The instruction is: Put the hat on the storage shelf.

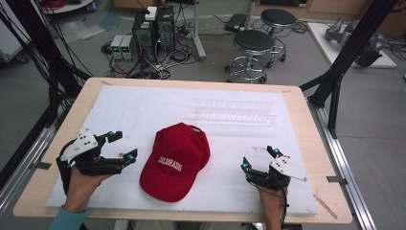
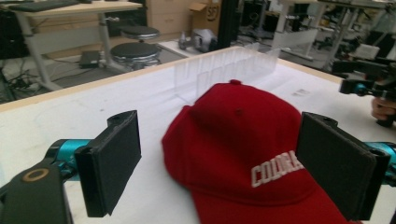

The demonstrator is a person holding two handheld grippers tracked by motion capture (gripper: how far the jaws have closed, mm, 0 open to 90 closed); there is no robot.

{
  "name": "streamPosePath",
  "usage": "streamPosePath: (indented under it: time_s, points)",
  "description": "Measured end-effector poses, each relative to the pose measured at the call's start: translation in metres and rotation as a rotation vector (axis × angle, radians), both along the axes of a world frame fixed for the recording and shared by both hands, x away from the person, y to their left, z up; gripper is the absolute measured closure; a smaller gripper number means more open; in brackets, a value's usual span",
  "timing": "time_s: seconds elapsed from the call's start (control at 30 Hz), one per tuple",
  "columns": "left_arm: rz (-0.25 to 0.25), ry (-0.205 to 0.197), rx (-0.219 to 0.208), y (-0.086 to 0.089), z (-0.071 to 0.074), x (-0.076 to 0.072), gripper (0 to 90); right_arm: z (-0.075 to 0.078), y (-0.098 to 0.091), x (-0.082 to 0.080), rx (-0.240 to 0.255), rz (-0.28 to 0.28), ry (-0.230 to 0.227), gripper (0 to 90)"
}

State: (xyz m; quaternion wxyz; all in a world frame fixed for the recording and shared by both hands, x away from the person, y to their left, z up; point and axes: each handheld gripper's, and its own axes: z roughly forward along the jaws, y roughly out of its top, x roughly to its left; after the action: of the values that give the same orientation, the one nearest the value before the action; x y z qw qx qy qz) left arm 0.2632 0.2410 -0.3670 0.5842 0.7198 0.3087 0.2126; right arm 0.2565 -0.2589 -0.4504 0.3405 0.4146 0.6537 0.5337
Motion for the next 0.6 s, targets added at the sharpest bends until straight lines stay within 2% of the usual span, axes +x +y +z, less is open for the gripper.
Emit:
streamPosePath:
  time_s: [0.17, 0.27, 0.43, 0.6]
  points:
    - [-0.039, 0.021, 0.019, -0.022, 0.005, 0.003, 14.5, 0.0, -0.001, 0.0, -0.001, 0.0, -0.005, 3.4]
    - [-0.046, 0.049, 0.044, -0.04, 0.005, 0.005, 14.6, 0.0, -0.001, 0.0, 0.0, 0.003, -0.003, 3.4]
    - [-0.058, 0.1, 0.115, -0.076, -0.003, 0.012, 14.6, 0.0, -0.001, 0.0, 0.003, 0.002, -0.005, 3.4]
    - [-0.044, 0.145, 0.162, -0.088, -0.009, 0.019, 15.3, 0.0, -0.002, 0.0, 0.013, 0.005, 0.0, 3.4]
